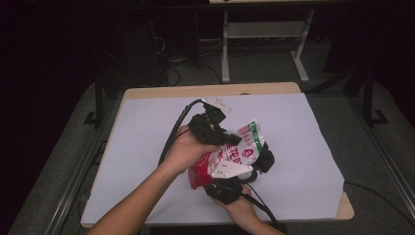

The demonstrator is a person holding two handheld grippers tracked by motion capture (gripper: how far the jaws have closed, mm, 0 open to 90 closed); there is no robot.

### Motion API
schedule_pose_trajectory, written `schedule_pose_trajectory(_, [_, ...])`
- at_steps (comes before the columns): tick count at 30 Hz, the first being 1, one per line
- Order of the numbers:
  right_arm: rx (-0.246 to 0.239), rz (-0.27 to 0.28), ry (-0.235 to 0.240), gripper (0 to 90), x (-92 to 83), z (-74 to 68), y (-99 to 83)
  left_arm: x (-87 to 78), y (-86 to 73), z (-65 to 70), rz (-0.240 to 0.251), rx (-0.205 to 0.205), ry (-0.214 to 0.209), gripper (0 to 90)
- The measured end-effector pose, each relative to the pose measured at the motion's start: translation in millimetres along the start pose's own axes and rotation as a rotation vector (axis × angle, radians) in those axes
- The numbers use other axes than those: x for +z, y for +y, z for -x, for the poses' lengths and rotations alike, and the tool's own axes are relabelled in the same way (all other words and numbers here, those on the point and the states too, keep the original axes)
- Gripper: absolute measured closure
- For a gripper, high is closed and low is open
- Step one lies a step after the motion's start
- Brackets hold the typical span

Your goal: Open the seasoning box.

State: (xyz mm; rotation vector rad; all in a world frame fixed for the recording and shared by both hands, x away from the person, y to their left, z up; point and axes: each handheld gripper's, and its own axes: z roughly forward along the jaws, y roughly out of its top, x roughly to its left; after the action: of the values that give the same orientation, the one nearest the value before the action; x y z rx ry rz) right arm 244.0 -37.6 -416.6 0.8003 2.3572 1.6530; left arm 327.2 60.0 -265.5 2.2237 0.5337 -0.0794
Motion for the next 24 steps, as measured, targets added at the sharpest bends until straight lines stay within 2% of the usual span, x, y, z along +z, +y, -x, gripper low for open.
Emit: schedule_pose_trajectory(24, [0.0, 0.0, 0.0, 90.0, 0.6, 0.4, -0.6, 1.8, -0.8, -0.6, 0.002, -0.001, -0.002, 90.0])
